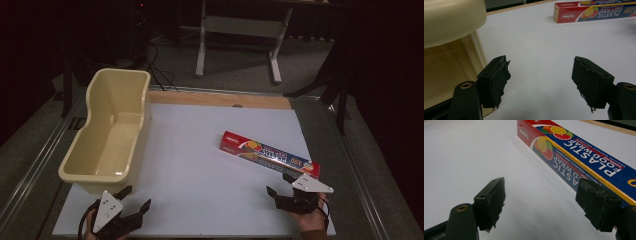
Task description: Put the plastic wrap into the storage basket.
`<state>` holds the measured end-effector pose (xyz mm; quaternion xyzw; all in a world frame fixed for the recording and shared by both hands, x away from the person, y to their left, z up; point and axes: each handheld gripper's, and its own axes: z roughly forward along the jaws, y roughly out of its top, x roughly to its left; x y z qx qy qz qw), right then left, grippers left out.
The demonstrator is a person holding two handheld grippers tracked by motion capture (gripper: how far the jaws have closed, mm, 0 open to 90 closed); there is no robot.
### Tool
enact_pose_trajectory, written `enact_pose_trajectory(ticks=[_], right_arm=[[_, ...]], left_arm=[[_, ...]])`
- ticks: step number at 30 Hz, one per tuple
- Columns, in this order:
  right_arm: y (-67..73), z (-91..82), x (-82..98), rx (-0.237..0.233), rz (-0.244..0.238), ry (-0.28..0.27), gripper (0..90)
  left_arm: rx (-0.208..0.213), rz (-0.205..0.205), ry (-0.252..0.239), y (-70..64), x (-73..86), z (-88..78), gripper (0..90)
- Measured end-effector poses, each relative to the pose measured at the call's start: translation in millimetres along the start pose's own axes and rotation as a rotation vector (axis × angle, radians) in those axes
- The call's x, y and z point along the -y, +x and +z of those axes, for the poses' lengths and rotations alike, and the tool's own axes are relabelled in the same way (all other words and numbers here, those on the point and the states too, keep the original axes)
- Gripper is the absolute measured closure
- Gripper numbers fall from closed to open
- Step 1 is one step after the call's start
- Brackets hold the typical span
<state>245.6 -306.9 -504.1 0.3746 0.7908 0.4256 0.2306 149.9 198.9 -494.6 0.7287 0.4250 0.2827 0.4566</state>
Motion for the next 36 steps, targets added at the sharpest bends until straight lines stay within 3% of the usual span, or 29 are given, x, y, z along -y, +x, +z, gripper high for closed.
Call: enact_pose_trajectory(ticks=[13,21,31,36], right_arm=[[-6.3,3.4,-3.8,-0.016,0.006,0.022,24.4],[-10.6,13.6,-13.0,-0.031,-0.042,0.060,24.7],[-32.0,33.8,-35.7,-0.025,-0.114,0.126,24.6],[-45.5,40.7,-46.8,-0.008,-0.127,0.159,24.6]], left_arm=[[0.001,-0.004,-0.007,-0.1,-0.4,-0.2,28.9],[0.000,-0.001,-0.007,-0.5,-0.5,0.0,28.8],[-0.002,0.001,-0.005,-1.3,-0.3,0.3,28.8],[0.000,0.000,-0.004,-1.5,-0.2,0.7,28.8]])
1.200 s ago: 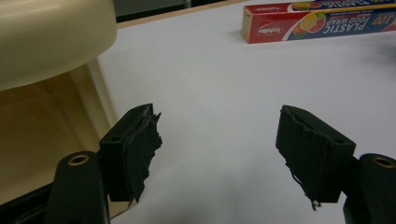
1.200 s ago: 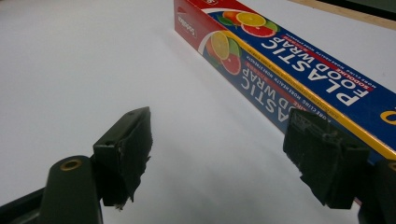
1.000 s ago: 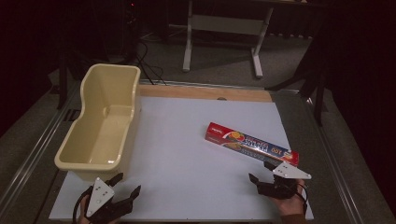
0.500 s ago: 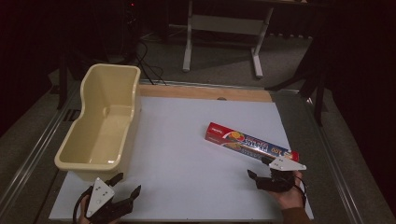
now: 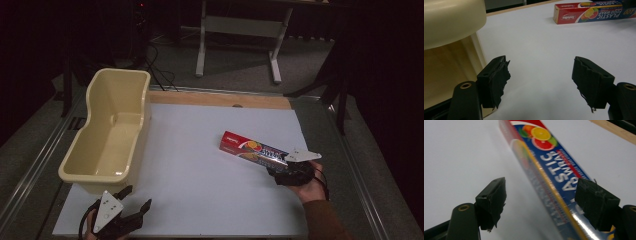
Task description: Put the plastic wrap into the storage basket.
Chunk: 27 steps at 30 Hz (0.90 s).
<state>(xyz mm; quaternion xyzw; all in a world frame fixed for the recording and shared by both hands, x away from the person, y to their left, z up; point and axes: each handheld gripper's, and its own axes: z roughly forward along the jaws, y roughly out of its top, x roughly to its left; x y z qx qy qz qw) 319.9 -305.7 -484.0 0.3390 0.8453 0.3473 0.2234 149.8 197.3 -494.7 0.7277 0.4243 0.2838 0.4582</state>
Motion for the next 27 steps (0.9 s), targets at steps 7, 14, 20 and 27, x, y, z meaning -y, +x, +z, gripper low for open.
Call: enact_pose_trajectory(ticks=[7,14,20,27], right_arm=[[-17.9,5.2,-13.1,0.014,-0.009,0.042,23.5],[-31.2,16.6,-29.4,0.011,-0.015,0.110,22.1],[-36.4,28.6,-36.4,-0.024,-0.022,0.152,19.4],[-39.2,47.3,-38.0,-0.066,-0.036,0.235,13.2]], left_arm=[[0.001,-0.001,0.001,-0.1,0.1,0.5,28.8],[0.003,0.000,0.001,-0.3,0.1,0.5,28.7],[0.005,0.000,0.003,-0.5,0.2,1.1,28.7],[0.005,0.001,0.005,-0.7,0.2,1.4,28.7]])
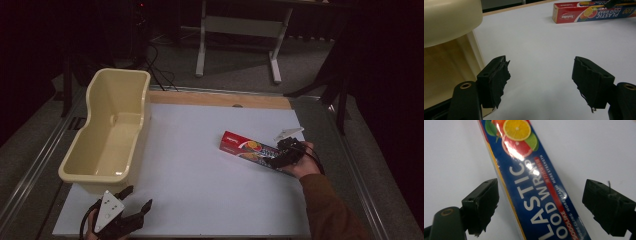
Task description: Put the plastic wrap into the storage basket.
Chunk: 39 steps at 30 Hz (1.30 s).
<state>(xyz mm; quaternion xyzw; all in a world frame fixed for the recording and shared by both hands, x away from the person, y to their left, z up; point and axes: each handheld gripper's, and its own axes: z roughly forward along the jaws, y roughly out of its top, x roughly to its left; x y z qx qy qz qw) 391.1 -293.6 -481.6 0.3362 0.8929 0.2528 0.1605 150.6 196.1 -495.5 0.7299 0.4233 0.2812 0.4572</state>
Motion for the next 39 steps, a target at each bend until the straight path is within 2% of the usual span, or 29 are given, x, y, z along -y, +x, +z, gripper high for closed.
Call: enact_pose_trajectory(ticks=[3,6,8,9,12,15,21,26,30,32,33,34,36,39], right_arm=[[-3.2,6.3,-1.5,-0.013,-0.006,0.031,13.6],[-5.7,11.0,-3.3,-0.082,0.005,0.061,20.2],[-5.3,12.6,-3.9,-0.083,-0.006,0.076,19.9],[-3.6,13.9,-6.4,-0.071,-0.015,0.104,20.3],[-0.6,15.6,-8.6,-0.042,-0.028,0.136,21.9],[0.1,15.5,-10.3,-0.028,-0.027,0.145,23.0],[12.0,12.8,-19.2,0.023,-0.009,0.228,24.2],[14.8,12.5,-23.0,0.030,0.011,0.263,24.7],[13.5,13.2,-26.0,0.016,0.026,0.285,25.7],[10.6,14.6,-28.6,-0.035,0.082,0.300,28.5],[10.6,14.6,-28.6,-0.035,0.082,0.300,28.5],[10.5,16.0,-29.9,-0.074,0.119,0.310,29.4],[11.3,16.0,-30.5,-0.076,0.122,0.315,29.7],[15.9,15.4,-32.8,-0.094,0.151,0.339,31.2]], left_arm=[[0.002,-0.001,-0.002,0.1,0.0,-0.2,28.7],[0.002,0.002,-0.001,-0.1,-0.1,-0.5,28.7],[0.001,0.002,-0.001,-0.1,-0.1,-0.4,28.7],[0.002,0.000,-0.003,-0.1,-0.1,-0.7,28.7],[0.002,0.001,-0.003,-0.2,-0.2,-0.8,28.7],[0.002,0.000,-0.004,-0.3,-0.3,-1.0,28.7],[0.000,0.000,-0.006,-0.6,-0.4,-0.9,28.7],[0.000,0.000,-0.004,-0.6,-0.5,-0.8,28.8],[-0.003,0.000,-0.007,-0.5,-0.5,-0.9,28.9],[-0.002,-0.001,-0.006,-0.3,-0.6,-0.8,28.9],[-0.003,-0.001,-0.006,-0.4,-0.6,-0.8,28.9],[-0.003,-0.001,-0.006,-0.5,-0.7,-1.0,28.9],[-0.002,-0.001,-0.007,-0.4,-0.7,-0.8,29.0],[-0.003,-0.001,-0.007,-0.5,-0.7,-1.1,29.0]])
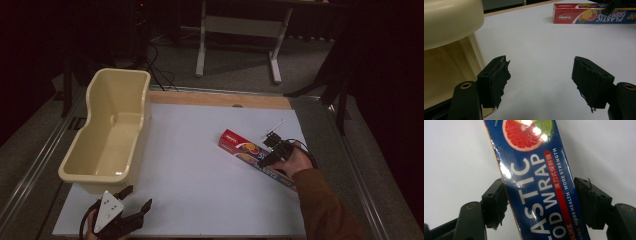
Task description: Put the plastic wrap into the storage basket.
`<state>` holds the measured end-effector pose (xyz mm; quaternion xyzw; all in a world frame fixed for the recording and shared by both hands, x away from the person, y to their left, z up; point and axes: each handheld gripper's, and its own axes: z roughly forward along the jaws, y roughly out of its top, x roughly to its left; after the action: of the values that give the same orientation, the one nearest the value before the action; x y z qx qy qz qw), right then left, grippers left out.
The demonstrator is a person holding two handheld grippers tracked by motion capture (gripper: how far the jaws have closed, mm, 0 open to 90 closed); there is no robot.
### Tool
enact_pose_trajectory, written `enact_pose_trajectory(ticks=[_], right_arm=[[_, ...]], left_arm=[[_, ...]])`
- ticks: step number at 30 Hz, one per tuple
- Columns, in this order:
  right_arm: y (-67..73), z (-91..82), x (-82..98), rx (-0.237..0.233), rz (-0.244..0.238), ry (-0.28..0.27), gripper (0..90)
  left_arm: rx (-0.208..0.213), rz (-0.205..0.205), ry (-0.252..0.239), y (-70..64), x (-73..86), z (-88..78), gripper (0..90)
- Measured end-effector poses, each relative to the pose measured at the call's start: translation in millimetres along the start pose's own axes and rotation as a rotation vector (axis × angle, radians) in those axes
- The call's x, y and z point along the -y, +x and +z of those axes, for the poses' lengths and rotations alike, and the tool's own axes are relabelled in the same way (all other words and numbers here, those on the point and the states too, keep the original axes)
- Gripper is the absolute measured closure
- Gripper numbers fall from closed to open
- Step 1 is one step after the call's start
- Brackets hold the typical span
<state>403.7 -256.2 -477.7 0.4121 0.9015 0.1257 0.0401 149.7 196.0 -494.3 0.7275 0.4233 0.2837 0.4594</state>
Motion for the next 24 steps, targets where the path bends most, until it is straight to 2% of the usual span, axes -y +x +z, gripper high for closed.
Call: enact_pose_trajectory(ticks=[2,4,5,7,11,12,13,15,17,20,22,23,24], right_arm=[[3.4,-0.4,-1.1,-0.024,0.036,0.016,32.0],[4.2,-0.5,-1.2,-0.033,0.043,0.017,32.4],[8.2,-0.4,-1.3,-0.031,0.026,0.016,33.4],[13.1,-0.4,0.5,-0.003,-0.051,-0.008,34.8],[14.5,0.0,4.4,0.010,-0.201,-0.055,36.9],[14.5,0.0,4.4,0.010,-0.201,-0.055,36.9],[13.0,0.4,4.3,-0.003,-0.230,-0.054,36.6],[11.2,1.1,3.9,-0.017,-0.247,-0.042,35.9],[12.3,2.3,3.3,-0.007,-0.288,-0.029,35.0],[13.3,3.6,1.9,0.002,-0.301,-0.017,34.7],[14.7,7.0,-1.2,0.009,-0.306,0.017,34.0],[14.7,7.0,-1.2,0.009,-0.306,0.017,34.0],[16.4,9.3,-3.3,0.025,-0.318,0.044,35.3]], left_arm=[[-0.001,-0.001,-0.001,0.1,0.0,-0.1,29.0],[-0.001,0.000,-0.001,0.0,0.0,-0.1,29.0],[-0.001,0.000,-0.002,-0.1,0.0,-0.1,29.0],[0.000,0.000,-0.001,-0.2,0.0,0.2,29.0],[0.001,0.002,0.000,-0.9,-0.2,0.5,29.0],[0.001,0.002,0.000,-0.9,-0.2,0.5,29.0],[0.001,0.001,0.000,-0.7,-0.1,0.5,29.0],[0.001,0.000,0.000,-0.6,0.0,0.5,29.0],[0.002,0.000,-0.002,-0.3,0.1,0.0,29.0],[0.003,-0.001,-0.001,-0.1,0.1,0.1,29.0],[0.003,0.001,-0.002,-0.6,0.0,-0.1,29.0],[0.003,0.001,-0.002,-0.6,0.0,-0.1,29.0],[0.002,0.000,-0.003,-0.6,-0.1,-0.2,29.0]])
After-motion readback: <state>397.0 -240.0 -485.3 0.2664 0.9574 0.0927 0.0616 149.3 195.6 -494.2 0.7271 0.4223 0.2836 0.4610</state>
